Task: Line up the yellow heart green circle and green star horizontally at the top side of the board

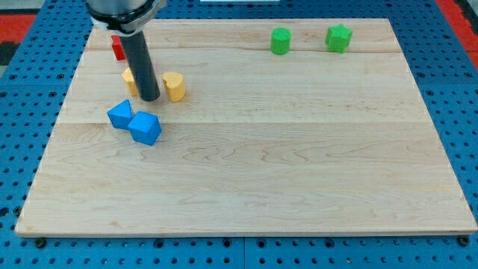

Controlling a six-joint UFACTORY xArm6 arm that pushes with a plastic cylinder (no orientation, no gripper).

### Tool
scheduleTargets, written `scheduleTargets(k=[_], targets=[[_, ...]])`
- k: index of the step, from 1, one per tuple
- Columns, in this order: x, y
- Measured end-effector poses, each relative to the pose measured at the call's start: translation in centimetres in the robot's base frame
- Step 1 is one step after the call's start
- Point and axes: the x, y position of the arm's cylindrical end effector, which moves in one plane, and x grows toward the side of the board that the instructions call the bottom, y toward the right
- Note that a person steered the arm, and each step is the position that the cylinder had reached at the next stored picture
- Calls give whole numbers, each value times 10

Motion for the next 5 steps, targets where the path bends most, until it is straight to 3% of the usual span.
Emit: scheduleTargets(k=[1,2,4,5], targets=[[-4,55],[-4,72],[-82,71],[-85,86]])
